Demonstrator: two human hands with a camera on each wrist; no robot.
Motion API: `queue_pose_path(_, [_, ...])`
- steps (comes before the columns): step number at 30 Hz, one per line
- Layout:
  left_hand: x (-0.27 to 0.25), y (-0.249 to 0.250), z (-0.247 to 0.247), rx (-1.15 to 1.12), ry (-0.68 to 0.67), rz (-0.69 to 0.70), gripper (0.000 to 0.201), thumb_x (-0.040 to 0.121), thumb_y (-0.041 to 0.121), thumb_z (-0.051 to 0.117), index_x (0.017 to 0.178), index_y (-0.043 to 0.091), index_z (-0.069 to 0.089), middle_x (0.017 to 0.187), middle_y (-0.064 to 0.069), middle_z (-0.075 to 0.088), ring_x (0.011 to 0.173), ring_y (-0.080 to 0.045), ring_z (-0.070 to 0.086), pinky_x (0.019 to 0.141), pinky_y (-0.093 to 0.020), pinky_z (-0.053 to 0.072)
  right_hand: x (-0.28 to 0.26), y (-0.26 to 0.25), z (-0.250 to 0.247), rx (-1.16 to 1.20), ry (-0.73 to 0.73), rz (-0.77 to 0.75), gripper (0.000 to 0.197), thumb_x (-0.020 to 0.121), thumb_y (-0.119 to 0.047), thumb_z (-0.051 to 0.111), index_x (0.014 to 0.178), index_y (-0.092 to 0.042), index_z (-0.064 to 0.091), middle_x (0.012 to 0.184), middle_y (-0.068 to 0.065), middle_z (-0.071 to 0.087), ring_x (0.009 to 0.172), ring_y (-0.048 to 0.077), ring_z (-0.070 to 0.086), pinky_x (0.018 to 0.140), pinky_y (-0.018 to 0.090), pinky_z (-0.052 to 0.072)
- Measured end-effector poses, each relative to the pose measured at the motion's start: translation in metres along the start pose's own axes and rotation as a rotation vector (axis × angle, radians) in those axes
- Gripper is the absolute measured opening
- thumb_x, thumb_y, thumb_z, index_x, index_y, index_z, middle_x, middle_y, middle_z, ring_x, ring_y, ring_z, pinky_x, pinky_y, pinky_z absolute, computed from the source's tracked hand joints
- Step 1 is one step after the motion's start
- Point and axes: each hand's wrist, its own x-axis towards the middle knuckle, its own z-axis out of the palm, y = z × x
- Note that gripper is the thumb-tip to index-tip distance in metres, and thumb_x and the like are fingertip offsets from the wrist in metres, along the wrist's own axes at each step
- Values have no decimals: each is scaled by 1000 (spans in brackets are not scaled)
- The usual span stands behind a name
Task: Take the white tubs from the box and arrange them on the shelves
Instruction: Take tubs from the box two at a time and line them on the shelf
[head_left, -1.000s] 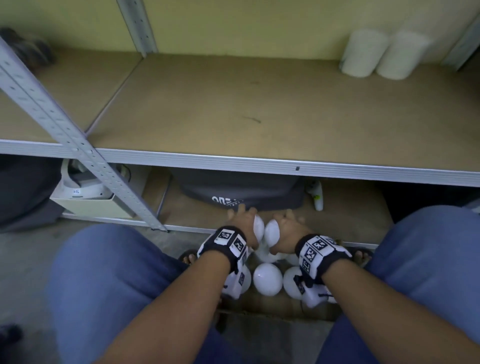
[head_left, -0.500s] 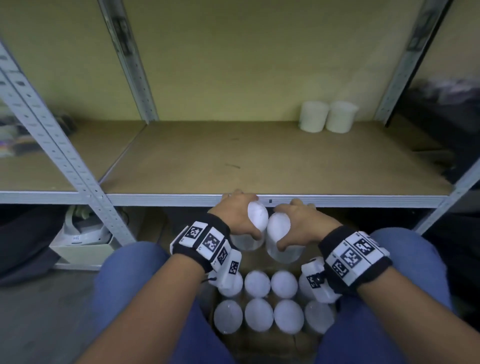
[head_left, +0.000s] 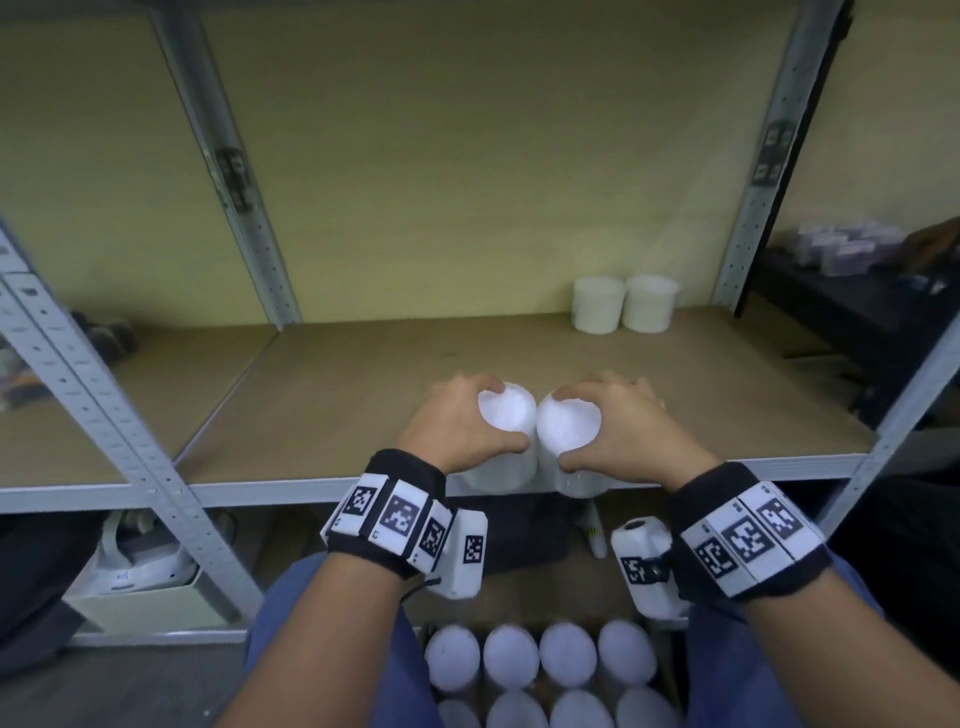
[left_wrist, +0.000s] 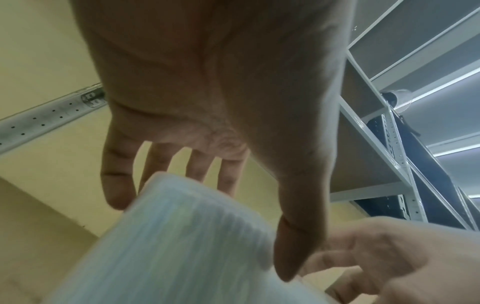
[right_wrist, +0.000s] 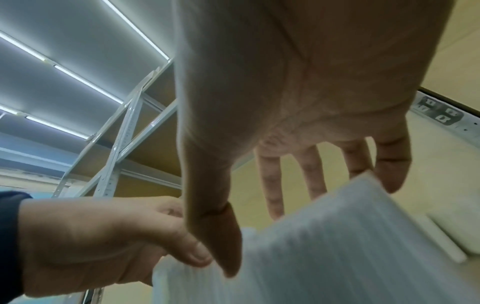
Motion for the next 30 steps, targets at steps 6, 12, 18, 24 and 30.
queue_pose_path(6, [31,0,9,-21,82,3,63,62,43,78,119,26,61,132,5,53,122,-16,49,87,-22,38,27,8,3,93,122,36,54,65,-43,74,118,-33,65,136,-4,50,130,27,42,113,41,29])
queue_pose_path(12, [46,-7,32,30,56,-34,62,63,48,73,120,27,58,129,7,55,120,-20,49,98,-37,45,49,22,18,103,91,74,53,73,-42,70,123,-29,61,141,-5,49,128,25,42,108,35,32])
queue_pose_path(18, [42,-9,41,79,73,-16,57,74,45,67,126,30,50,135,10,47,120,-20,42,100,-35,37,50,27,19,87,72,32,52,80,-40,67,129,-25,55,140,-6,49,128,24,40,106,30,31])
queue_pose_path(24, [33,-11,39,98,84,34,48,80,41,63,125,30,51,136,9,43,127,-19,36,107,-38,34,39,29,17,48,118,25,52,82,-36,65,132,-28,51,139,-8,45,132,23,30,109,33,29])
queue_pose_path(30, [19,-7,33,132,152,151,26,87,28,59,112,23,63,119,5,54,117,-16,44,103,-32,37,23,26,15,0,225,-36,30,85,-20,62,115,-22,64,121,-2,55,119,20,41,101,27,35])
